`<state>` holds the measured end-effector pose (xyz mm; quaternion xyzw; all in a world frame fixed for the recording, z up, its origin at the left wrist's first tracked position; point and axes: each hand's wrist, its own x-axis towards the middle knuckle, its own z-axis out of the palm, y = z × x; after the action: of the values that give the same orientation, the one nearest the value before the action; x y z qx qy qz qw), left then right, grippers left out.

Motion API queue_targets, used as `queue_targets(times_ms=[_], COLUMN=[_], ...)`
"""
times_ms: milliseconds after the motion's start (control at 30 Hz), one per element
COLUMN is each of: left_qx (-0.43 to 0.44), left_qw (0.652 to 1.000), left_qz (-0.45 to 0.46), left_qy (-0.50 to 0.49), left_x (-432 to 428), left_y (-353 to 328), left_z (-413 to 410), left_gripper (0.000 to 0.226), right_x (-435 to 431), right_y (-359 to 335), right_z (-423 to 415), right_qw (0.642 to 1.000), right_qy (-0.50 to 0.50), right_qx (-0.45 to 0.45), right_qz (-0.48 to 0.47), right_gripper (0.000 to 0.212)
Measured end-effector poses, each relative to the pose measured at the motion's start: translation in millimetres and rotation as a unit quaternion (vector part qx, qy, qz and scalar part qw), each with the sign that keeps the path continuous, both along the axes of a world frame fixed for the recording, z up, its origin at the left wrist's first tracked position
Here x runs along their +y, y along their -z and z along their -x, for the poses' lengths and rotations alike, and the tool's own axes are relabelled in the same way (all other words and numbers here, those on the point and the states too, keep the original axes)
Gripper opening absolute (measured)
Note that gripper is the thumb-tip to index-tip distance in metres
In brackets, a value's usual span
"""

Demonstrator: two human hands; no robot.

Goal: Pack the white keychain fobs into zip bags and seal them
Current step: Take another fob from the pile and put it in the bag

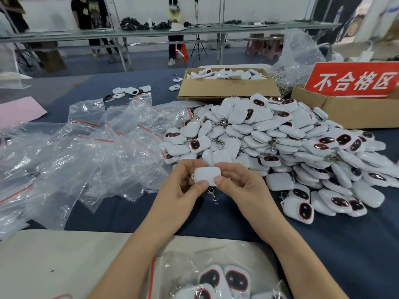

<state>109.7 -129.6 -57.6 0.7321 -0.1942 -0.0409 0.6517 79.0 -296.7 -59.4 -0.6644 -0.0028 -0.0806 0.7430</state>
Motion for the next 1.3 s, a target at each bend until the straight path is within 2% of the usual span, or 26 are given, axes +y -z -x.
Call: queue_targets(times_ms=[167,400,567,667,733,800,967,1100,1300], left_qx=[0.005,0.009,0.025,0.049,0.046,0.042,0.016,-0.015,-0.004], left_qw=[0.999,0.999,0.998,0.994,0.996,0.997,0.998,0.999,0.997], left_qz=[0.025,0.043,0.054,0.084,0.072,0.061,0.018,0.044,0.068], left_qy=[-0.021,-0.028,-0.037,-0.052,-0.035,-0.015,0.055,0.026,0.020], left_x=[-1,-2,0,-1,-1,-1,-1,-3,-3], left_y=[-2,-2,-1,-4,-4,-5,-4,-3,-5], left_z=[-3,-3,-4,-3,-3,-1,6,6,5], left_gripper=[0.020,0.023,0.025,0.013,0.007,0.013,0.033,0.029,0.038], right_x=[0,0,0,2,4,5,2,5,5], right_y=[2,2,2,1,2,2,1,1,2], right_z=[-2,-2,-1,0,-1,-1,1,3,2], right_qw=[1.000,1.000,0.998,0.999,0.998,0.998,0.997,0.994,0.993], right_qy=[-0.007,-0.012,-0.037,-0.044,-0.038,-0.034,-0.019,-0.047,-0.061], right_qx=[-0.008,-0.014,-0.008,-0.024,-0.027,-0.033,-0.056,-0.062,-0.069], right_qz=[-0.004,-0.014,-0.040,-0.008,0.030,0.040,-0.048,-0.078,-0.077], right_gripper=[0.023,0.023,0.013,0.015,0.025,0.033,0.014,0.010,0.019])
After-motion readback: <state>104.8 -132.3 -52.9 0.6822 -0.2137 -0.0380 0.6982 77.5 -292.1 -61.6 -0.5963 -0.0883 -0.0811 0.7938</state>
